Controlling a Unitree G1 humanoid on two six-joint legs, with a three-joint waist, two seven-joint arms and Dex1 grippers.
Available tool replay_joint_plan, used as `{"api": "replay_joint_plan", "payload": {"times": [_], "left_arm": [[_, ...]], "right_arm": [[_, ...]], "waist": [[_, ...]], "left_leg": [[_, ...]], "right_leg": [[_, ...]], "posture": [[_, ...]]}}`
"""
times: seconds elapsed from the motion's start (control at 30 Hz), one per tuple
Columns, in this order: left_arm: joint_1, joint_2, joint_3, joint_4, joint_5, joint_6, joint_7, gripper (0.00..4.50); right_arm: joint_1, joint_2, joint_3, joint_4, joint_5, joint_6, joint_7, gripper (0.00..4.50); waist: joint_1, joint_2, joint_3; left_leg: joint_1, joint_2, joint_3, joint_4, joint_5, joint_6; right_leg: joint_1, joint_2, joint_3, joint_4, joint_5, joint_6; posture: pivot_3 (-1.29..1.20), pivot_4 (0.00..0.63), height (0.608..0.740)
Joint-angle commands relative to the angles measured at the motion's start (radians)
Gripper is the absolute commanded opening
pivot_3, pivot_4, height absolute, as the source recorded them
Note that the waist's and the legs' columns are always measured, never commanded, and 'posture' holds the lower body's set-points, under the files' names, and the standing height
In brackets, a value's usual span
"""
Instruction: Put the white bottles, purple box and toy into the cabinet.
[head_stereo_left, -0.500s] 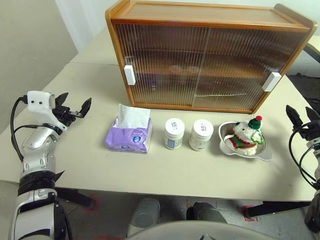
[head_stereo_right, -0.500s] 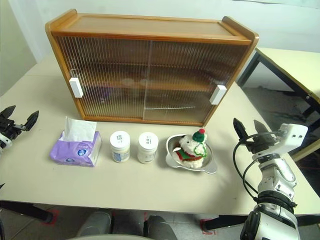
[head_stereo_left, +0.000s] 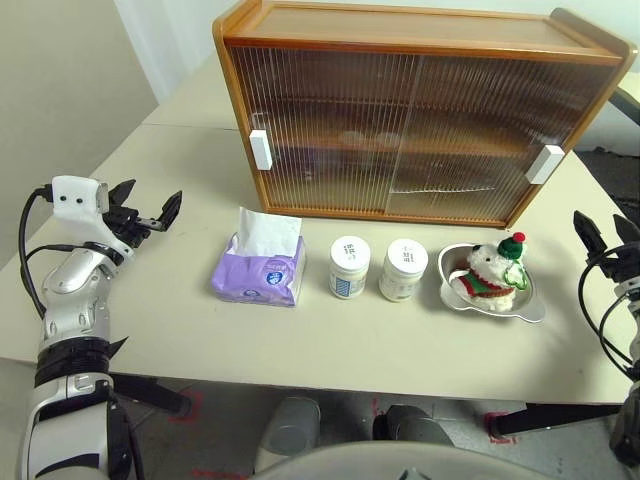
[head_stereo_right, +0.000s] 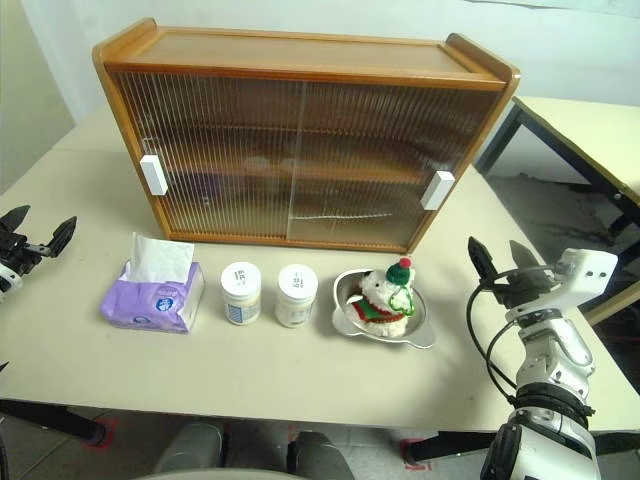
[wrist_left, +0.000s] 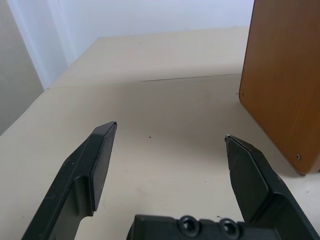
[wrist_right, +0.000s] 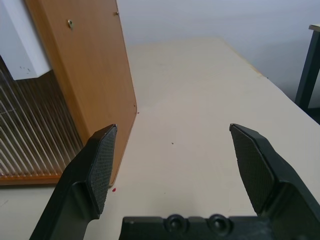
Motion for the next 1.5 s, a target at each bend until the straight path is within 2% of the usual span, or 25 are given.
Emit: {"api": "replay_joint_plan", "payload": {"times": [0.03,0.13,0.3,0.43,0.53,0.63,0.87,1.0,1.1,1.5], "left_arm": [[-0.023,-0.021,-0.003,0.016,-0.021,-0.003,-0.025,4.46],[-0.038,-0.04,-0.001,0.037,-0.03,-0.016,-0.031,4.46],[-0.072,-0.055,-0.005,0.051,-0.053,-0.046,-0.076,4.46],[-0.064,-0.049,0.016,0.015,-0.114,-0.07,-0.178,4.46],[-0.055,-0.043,0.023,-0.006,-0.144,-0.086,-0.235,4.46],[-0.042,-0.03,0.041,-0.04,-0.172,-0.101,-0.276,3.88],[-0.009,-0.015,0.038,-0.164,-0.21,-0.127,-0.375,1.41],[-0.016,-0.012,-0.032,-0.234,-0.167,-0.115,-0.407,0.02],[-0.025,-0.009,-0.063,-0.254,-0.142,-0.101,-0.395,0.02],[-0.07,-0.058,-0.141,-0.2,-0.04,-0.111,-0.286,0.02]], "right_arm": [[0.06,-0.03,-0.045,-0.054,0.041,0.02,0.039,4.5],[0.106,-0.038,-0.082,-0.108,0.095,0.065,0.08,4.5],[0.218,-0.007,-0.09,-0.425,0.268,0.278,0.213,4.5],[0.38,-0.086,-0.013,-0.814,0.379,0.543,0.312,4.5],[0.422,-0.136,0.008,-0.965,0.417,0.651,0.324,4.5],[0.426,-0.17,0.054,-1.113,0.436,0.726,0.317,4.5],[0.327,-0.115,0.148,-1.235,0.443,0.77,0.233,4.5],[0.274,-0.064,0.191,-1.235,0.372,0.701,0.202,4.5],[0.265,-0.053,0.198,-1.237,0.38,0.707,0.202,4.5],[0.279,-0.036,0.211,-1.232,0.389,0.698,0.236,4.5]], "waist": [[0.002,0.0,0.0],[0.0,0.0,0.0],[-0.016,-0.001,0.001],[-0.027,-0.001,0.001],[-0.035,-0.004,0.003],[-0.043,-0.007,0.005],[-0.041,-0.01,0.005],[-0.027,-0.011,0.005],[-0.021,-0.011,0.004],[-0.016,-0.011,0.004]], "left_leg": [[-0.001,0.0,0.0,0.0,0.0,0.0],[-0.001,-0.001,0.0,0.001,0.0,0.0],[-0.001,-0.001,0.003,0.001,0.0,0.0],[-0.001,-0.001,0.009,0.002,0.003,-0.004],[-0.001,-0.001,0.01,0.002,0.004,-0.004],[-0.001,-0.002,0.01,0.002,0.004,-0.004],[-0.002,-0.002,0.01,0.002,0.004,-0.003],[-0.005,-0.002,0.009,0.001,0.003,-0.003],[-0.009,-0.002,0.009,0.001,0.003,-0.003],[-0.013,-0.002,0.009,0.002,0.004,-0.003]], "right_leg": [[0.0,0.0,-0.001,0.0,0.0,0.0],[0.0,-0.001,-0.002,0.0,-0.001,0.0],[0.002,0.0,-0.004,0.0,-0.001,0.0],[0.003,0.0,-0.015,0.0,-0.005,0.002],[0.007,0.0,-0.016,0.0,-0.009,0.008],[0.007,0.0,-0.016,0.0,-0.009,0.008],[0.002,0.002,-0.016,0.0,-0.009,0.008],[0.0,0.001,-0.017,0.0,-0.008,0.005],[-0.004,0.001,-0.017,0.0,-0.004,-0.002],[-0.007,0.001,-0.018,0.0,-0.004,-0.002]], "posture": [[0.22,0.005,0.74],[0.21,0.005,0.74],[0.22,0.024,0.74],[0.2,0.032,0.74],[0.18,0.038,0.74],[0.19,0.038,0.74],[0.21,0.033,0.74],[0.22,0.026,0.74],[0.22,0.025,0.74],[0.21,0.022,0.74]]}}
